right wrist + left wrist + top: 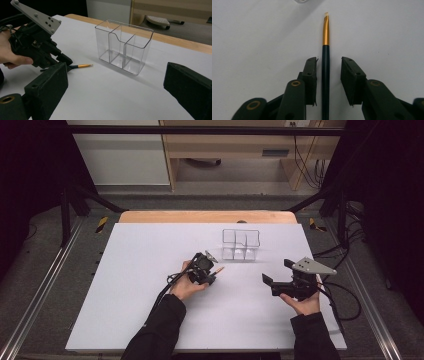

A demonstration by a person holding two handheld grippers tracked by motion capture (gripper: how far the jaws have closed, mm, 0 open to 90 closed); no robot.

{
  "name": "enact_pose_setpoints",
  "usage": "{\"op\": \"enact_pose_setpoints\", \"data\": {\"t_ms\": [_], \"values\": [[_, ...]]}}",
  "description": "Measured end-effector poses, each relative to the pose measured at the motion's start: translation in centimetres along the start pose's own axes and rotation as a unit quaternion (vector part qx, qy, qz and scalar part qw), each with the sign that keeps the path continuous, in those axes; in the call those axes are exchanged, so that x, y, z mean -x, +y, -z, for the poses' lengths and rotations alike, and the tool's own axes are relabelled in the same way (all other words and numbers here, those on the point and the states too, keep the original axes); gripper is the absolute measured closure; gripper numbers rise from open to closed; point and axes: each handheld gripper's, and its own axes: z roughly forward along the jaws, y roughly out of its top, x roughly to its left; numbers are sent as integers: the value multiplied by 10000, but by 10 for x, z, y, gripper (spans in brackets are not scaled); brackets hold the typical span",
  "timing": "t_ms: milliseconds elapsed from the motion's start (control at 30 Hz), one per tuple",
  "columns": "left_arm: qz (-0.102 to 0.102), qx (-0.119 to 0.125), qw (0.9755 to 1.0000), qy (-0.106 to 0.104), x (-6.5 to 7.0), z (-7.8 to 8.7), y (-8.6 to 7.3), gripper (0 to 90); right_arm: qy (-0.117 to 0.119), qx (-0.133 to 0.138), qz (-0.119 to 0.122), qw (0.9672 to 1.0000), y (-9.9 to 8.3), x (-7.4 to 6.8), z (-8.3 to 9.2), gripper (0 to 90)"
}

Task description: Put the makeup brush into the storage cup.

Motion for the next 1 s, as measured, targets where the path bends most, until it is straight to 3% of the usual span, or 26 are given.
{"op": "enact_pose_setpoints", "data": {"t_ms": [167,500,733,933,1000], "values": [[64,-51,10000,-49,0,1,0,730,5,0,-5,10000,0,0,0,58],[117,-216,9997,78,5,3,0,821,8,4,-6,10000,0,0,0,58],[268,-249,9993,59,4,4,0,822,9,17,2,10000,0,0,1,58],[212,-223,9995,-25,1,7,4,738,5,30,-27,10000,1,1,2,58],[71,-362,9993,-40,1,6,8,729,7,32,-27,10000,1,1,2,58]]}}
